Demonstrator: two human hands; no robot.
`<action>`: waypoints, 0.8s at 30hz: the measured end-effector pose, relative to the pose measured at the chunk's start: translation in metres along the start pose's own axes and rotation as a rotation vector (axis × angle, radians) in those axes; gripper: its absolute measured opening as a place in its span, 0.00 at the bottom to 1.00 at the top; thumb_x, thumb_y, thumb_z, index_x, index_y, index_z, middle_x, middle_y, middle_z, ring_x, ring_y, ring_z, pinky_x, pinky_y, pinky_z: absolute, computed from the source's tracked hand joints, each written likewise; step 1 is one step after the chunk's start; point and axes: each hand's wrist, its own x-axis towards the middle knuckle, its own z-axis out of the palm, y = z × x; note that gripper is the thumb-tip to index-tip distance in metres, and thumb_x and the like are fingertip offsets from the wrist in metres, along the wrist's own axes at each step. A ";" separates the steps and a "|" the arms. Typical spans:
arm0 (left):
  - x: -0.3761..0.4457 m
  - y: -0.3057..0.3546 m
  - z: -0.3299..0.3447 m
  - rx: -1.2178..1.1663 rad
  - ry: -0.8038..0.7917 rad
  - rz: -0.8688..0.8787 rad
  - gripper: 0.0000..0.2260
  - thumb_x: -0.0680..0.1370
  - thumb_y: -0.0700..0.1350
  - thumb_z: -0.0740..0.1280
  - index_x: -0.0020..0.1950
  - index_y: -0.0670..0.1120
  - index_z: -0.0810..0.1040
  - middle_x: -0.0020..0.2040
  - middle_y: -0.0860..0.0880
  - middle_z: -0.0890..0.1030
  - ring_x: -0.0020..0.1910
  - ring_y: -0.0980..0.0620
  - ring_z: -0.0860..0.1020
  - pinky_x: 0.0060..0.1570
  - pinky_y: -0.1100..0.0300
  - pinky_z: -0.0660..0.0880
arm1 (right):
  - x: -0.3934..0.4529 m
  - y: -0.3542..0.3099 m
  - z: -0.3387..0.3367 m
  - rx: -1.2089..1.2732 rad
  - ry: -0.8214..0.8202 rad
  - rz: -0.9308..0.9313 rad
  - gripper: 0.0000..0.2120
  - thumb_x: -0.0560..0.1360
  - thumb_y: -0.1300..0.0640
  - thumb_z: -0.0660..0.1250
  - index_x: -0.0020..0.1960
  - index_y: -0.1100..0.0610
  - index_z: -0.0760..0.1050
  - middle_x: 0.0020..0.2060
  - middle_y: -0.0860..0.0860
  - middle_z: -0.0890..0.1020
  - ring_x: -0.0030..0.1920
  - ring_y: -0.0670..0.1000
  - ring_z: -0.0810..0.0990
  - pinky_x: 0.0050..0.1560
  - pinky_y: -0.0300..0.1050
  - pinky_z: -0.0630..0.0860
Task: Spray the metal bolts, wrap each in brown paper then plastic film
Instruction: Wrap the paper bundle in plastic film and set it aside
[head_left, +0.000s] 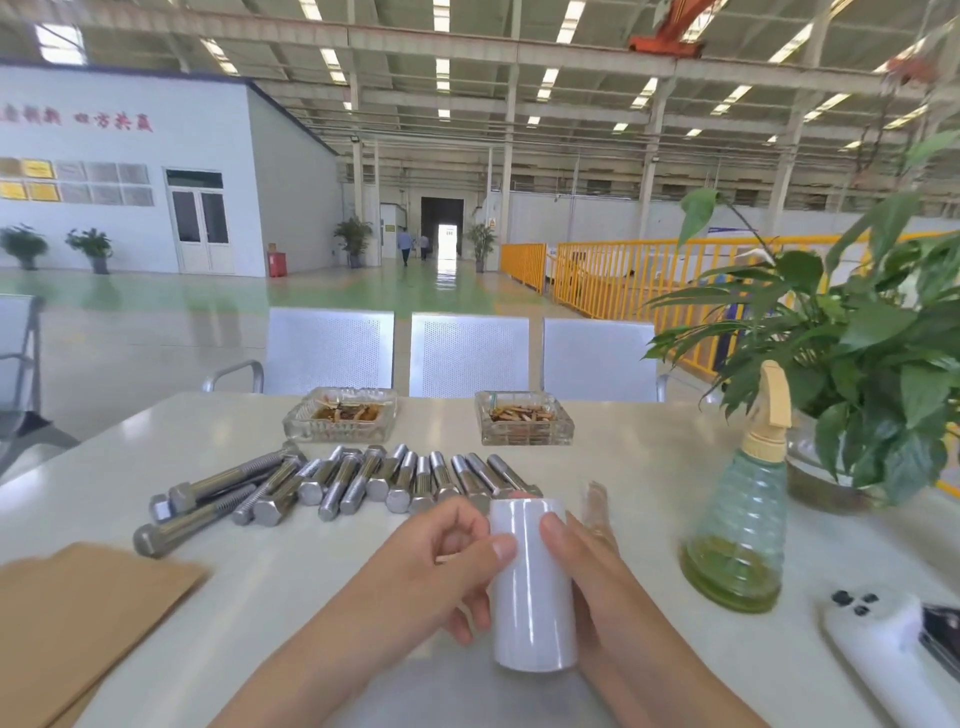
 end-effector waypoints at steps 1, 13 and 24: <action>0.000 -0.001 0.002 0.014 0.022 0.015 0.13 0.72 0.58 0.75 0.42 0.51 0.77 0.39 0.43 0.77 0.35 0.47 0.81 0.32 0.55 0.77 | 0.000 -0.001 -0.001 0.027 -0.010 0.002 0.21 0.72 0.40 0.73 0.58 0.51 0.84 0.52 0.62 0.86 0.50 0.57 0.86 0.48 0.47 0.81; -0.002 -0.001 0.010 -0.057 -0.012 0.022 0.17 0.75 0.54 0.76 0.46 0.46 0.72 0.38 0.42 0.79 0.30 0.44 0.78 0.31 0.52 0.79 | -0.002 0.004 -0.005 0.105 0.101 0.073 0.24 0.72 0.36 0.71 0.53 0.56 0.87 0.47 0.63 0.86 0.43 0.57 0.86 0.40 0.46 0.82; -0.004 0.003 0.013 0.105 0.209 0.070 0.05 0.78 0.43 0.73 0.43 0.48 0.86 0.41 0.44 0.86 0.36 0.46 0.84 0.33 0.56 0.80 | -0.002 0.003 -0.004 -0.220 0.295 -0.035 0.24 0.73 0.30 0.66 0.60 0.44 0.82 0.54 0.52 0.86 0.55 0.54 0.85 0.61 0.57 0.78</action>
